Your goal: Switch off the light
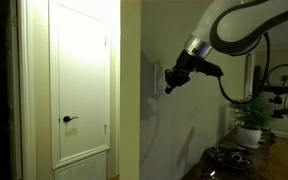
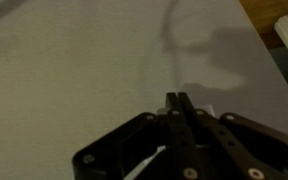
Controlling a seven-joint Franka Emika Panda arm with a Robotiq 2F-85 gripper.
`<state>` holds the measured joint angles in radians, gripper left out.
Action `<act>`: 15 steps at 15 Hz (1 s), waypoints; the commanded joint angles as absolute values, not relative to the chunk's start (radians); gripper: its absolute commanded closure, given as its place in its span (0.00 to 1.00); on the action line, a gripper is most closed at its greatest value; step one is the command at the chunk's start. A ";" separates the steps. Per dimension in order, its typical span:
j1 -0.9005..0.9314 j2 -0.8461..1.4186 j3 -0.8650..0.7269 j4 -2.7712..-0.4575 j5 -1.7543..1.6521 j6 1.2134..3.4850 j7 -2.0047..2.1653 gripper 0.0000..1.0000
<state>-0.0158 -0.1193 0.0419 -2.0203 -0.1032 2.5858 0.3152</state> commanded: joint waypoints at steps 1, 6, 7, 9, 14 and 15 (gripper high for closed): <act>-0.011 -0.240 0.039 -2.154 -0.076 2.493 0.287 0.94; 0.000 -0.272 0.045 -2.184 -0.036 2.284 0.249 0.69; 0.004 -0.270 0.045 -2.182 -0.023 2.234 0.236 0.68; 0.011 -0.263 0.047 -2.172 -0.009 2.127 0.211 0.56; 0.011 -0.267 0.055 -2.210 -0.017 1.985 0.229 0.25; 0.010 -0.273 0.056 -2.225 -0.021 1.965 0.237 0.18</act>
